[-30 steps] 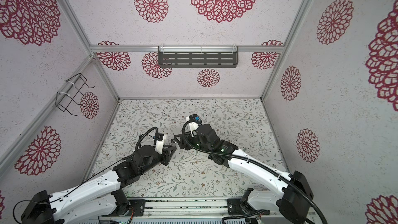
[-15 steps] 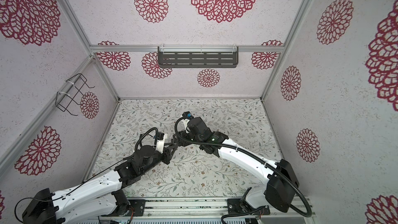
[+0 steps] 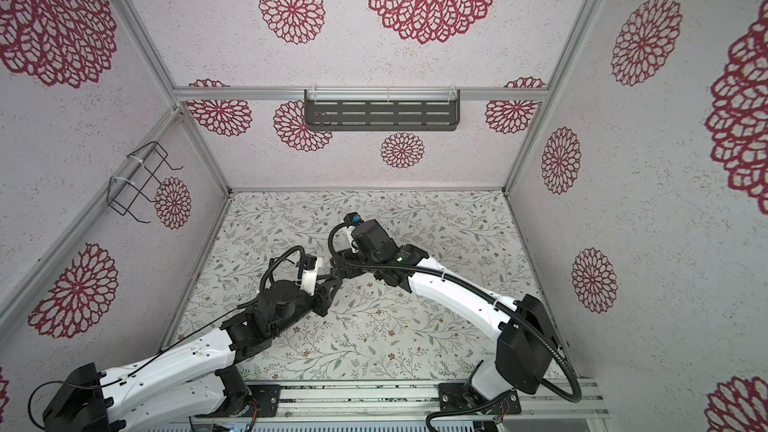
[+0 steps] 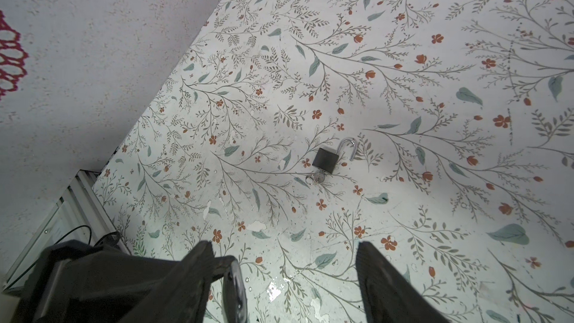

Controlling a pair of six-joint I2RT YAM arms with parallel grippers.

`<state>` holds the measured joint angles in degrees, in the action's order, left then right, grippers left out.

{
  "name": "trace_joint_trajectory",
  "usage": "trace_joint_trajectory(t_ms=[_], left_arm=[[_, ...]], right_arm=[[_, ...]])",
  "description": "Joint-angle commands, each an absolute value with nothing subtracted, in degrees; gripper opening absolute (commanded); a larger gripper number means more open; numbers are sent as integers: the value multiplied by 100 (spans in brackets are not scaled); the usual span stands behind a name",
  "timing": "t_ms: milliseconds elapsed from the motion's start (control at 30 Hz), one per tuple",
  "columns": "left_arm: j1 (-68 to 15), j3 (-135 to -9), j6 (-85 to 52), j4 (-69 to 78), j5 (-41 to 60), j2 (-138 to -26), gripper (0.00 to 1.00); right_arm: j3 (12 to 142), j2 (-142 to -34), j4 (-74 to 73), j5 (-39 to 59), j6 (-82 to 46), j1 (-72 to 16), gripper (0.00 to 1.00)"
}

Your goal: Unlock with the key

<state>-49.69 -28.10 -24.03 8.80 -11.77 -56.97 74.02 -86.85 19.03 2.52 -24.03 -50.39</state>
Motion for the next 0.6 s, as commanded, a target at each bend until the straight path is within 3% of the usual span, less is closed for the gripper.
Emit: trace_joint_trajectory(t_ms=[0, 567], left_arm=[[-5027, -2795, -2219, 1162, -1247, -5642, 0], [-5027, -2707, -2232, 1197, -1296, -5538, 0]], right_arm=[[7613, -8703, 2034, 88, -2259, -5008, 75], [8218, -9120, 2848, -344, -2056, -4993, 77]])
